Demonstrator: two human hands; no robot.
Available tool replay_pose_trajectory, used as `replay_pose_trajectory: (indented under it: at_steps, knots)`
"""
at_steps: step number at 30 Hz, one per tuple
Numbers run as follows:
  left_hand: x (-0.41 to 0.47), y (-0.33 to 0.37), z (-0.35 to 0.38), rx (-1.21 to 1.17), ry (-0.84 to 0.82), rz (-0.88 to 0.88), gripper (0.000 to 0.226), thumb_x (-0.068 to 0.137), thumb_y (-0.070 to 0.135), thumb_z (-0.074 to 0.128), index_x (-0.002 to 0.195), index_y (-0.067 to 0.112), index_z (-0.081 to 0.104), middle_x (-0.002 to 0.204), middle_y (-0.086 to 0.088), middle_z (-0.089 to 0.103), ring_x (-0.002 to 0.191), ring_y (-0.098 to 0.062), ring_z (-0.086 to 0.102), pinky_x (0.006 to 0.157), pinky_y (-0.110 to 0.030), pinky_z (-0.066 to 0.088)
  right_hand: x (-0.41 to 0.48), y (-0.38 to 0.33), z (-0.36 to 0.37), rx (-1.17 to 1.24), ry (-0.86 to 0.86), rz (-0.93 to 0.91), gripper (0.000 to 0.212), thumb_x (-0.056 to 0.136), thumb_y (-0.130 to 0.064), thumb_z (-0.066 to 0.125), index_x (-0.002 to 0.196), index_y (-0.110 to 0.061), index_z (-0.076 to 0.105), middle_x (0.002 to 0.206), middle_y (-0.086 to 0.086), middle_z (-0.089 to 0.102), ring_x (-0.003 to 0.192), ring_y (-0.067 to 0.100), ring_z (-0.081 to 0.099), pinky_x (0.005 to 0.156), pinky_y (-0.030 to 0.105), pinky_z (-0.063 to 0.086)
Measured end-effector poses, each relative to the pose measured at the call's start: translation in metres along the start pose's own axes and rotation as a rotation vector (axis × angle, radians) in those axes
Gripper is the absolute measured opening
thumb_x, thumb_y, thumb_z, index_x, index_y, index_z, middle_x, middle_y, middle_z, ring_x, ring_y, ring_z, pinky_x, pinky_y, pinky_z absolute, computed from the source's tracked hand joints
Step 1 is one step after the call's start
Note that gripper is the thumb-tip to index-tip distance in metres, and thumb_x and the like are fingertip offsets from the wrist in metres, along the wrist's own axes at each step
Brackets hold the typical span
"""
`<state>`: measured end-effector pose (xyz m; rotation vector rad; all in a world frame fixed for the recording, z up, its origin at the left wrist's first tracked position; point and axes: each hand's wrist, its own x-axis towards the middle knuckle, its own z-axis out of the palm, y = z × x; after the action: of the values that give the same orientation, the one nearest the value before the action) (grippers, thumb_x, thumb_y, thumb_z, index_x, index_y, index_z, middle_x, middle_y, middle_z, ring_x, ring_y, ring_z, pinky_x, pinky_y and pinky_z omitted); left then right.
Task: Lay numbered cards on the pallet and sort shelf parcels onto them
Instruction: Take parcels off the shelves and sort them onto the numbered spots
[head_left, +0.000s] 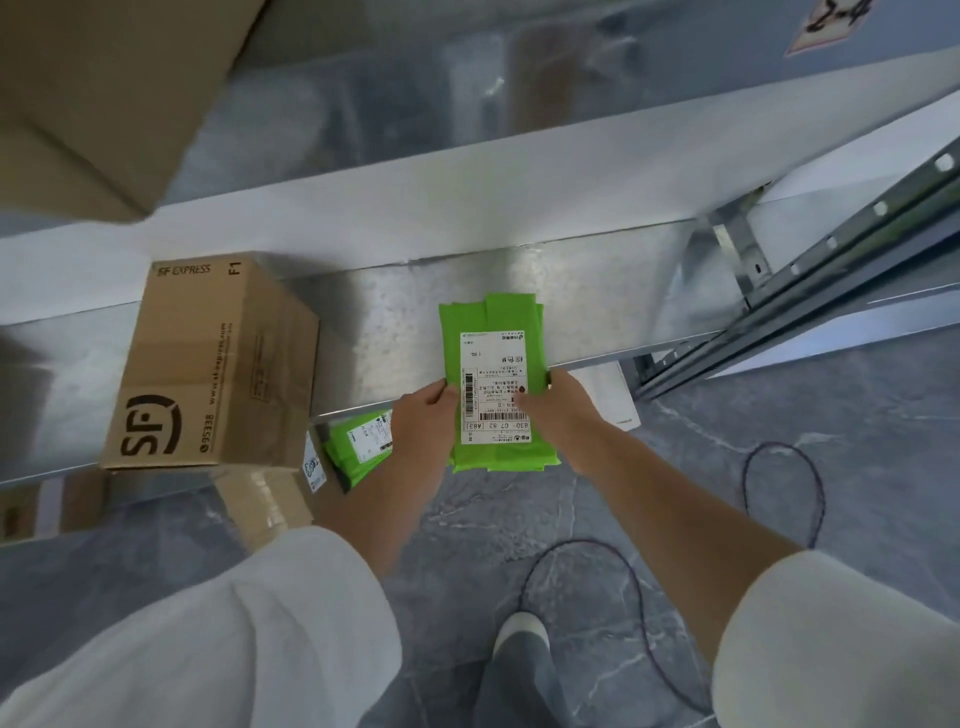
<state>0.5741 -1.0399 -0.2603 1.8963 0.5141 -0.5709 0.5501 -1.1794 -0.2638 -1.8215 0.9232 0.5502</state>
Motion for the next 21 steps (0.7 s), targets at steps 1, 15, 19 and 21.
replay_pose_trajectory:
  at_steps: [1,15,19,21]
  knots:
    - [-0.008,-0.006,-0.004,-0.013,-0.003,-0.008,0.021,0.094,0.011,0.056,0.105,0.007,0.073,0.085,-0.004,0.072,0.09,-0.027,0.066,0.09,-0.041,0.051,-0.01,0.006,0.003,0.008,0.007,-0.004,0.028,0.093,-0.016,0.056,0.119,-0.007,0.057,0.106,0.006,0.065,0.076,0.017,0.059,0.057,0.027,0.046]
    - [-0.198,-0.062,-0.14,-0.553,0.064,-0.144,0.03,0.093,0.011,0.06,0.121,0.001,0.063,0.113,-0.016,0.069,0.091,-0.022,0.064,0.07,-0.023,0.055,-0.241,0.018,0.044,0.008,-0.052,-0.295,0.028,0.093,-0.019,0.061,0.121,-0.021,0.064,0.092,-0.015,0.064,0.074,-0.01,0.056,0.05,0.002,0.041]
    - [-0.266,-0.066,-0.218,-0.642,0.046,-0.036,0.034,0.09,0.015,0.064,0.123,0.004,0.063,0.113,-0.01,0.07,0.099,-0.021,0.067,0.087,-0.03,0.056,-0.345,-0.002,0.072,0.046,-0.021,-0.393,0.033,0.093,-0.018,0.062,0.125,-0.022,0.063,0.105,-0.011,0.069,0.091,0.003,0.066,0.069,0.007,0.049]
    - [-0.305,-0.07,-0.269,-0.687,0.119,0.007,0.032,0.089,0.016,0.067,0.119,0.009,0.067,0.111,-0.008,0.071,0.102,-0.02,0.068,0.093,-0.032,0.053,-0.401,-0.018,0.098,0.065,-0.074,-0.458,0.036,0.093,-0.015,0.061,0.128,-0.021,0.061,0.115,-0.007,0.068,0.098,0.005,0.064,0.079,0.01,0.05]
